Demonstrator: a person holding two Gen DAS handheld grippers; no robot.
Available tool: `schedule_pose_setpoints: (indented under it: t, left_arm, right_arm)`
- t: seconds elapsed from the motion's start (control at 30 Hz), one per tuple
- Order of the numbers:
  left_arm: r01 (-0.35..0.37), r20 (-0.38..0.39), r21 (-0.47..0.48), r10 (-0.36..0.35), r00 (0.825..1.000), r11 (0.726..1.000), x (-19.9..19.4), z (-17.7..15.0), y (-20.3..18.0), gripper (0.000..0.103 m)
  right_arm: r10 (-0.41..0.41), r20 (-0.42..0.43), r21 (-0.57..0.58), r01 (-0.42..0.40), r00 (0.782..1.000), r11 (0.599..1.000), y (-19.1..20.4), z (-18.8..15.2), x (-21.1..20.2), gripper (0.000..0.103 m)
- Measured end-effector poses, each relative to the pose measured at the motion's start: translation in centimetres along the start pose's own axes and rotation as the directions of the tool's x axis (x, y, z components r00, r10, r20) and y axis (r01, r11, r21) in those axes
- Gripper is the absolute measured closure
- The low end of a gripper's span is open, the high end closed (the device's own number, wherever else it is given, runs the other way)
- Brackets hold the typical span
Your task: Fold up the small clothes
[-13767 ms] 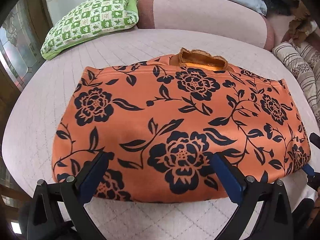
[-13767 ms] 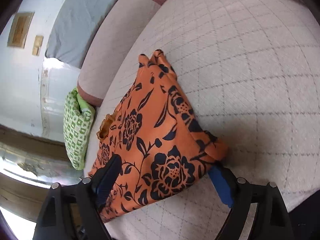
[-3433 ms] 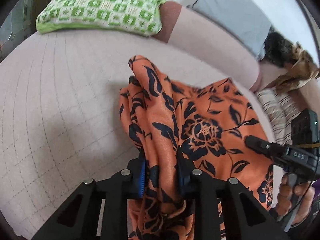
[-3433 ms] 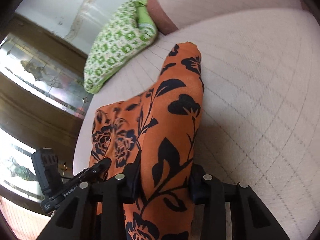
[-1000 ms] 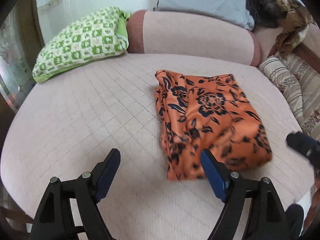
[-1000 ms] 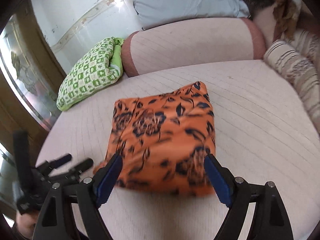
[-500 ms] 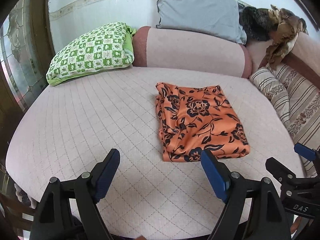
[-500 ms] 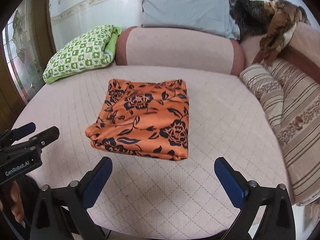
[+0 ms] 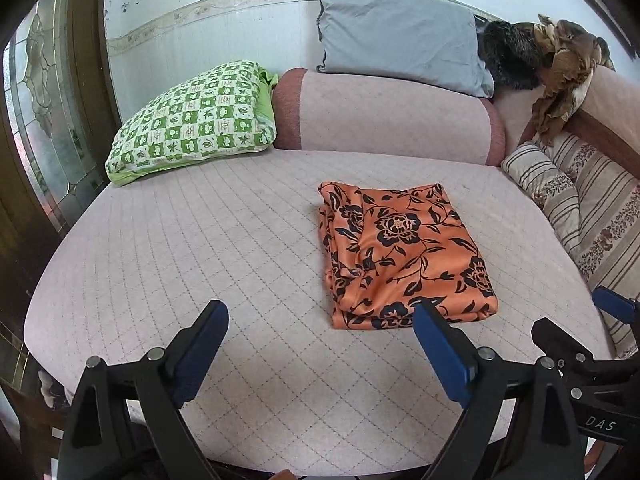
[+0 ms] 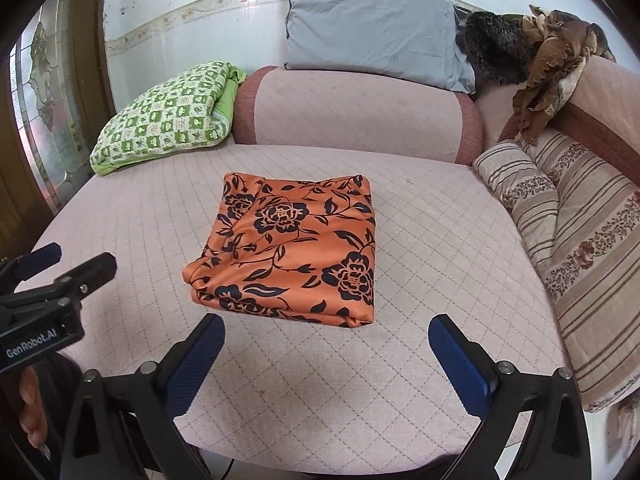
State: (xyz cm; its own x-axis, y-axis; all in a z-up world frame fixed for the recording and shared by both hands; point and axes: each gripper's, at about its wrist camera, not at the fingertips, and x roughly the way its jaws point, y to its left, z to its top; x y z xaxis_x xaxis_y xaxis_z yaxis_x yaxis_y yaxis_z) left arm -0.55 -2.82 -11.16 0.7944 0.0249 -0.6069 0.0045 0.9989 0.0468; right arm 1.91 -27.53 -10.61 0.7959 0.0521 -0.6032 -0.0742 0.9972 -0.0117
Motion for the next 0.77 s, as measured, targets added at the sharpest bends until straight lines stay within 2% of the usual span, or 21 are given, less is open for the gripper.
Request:
schedule_pose_setpoints:
  t: [0.2, 0.33, 0.53, 0.77]
  left_arm:
    - [-0.027, 0.019, 0.018, 0.026, 0.999, 0.999, 0.1, 0.0, -0.2, 0.009]
    - [-0.004, 0.006, 0.007, 0.004, 1.000, 1.000, 0.7, 0.2, -0.2, 0.009]
    - [-0.012, -0.024, 0.030, 0.013, 1.000, 0.999, 2.1, 0.2, -0.6, 0.009]
    - [-0.005, 0.001, 0.050, 0.005, 1.000, 0.999, 2.4, 0.9, -1.0, 0.007]
  right_arm:
    - [0.000, 0.010, -0.005, 0.000, 1.000, 1.000, 0.0, 0.3, 0.1, 0.000]
    - [-0.002, 0.010, -0.011, 0.002, 1.000, 1.000, 0.2, 0.6, 0.3, 0.000]
    - [-0.002, 0.016, -0.023, 0.003, 1.000, 1.000, 0.5, 1.1, 0.7, 0.000]
    - [0.012, 0.011, -0.011, -0.012, 1.000, 1.000, 0.5, 1.6, 1.6, 0.000]
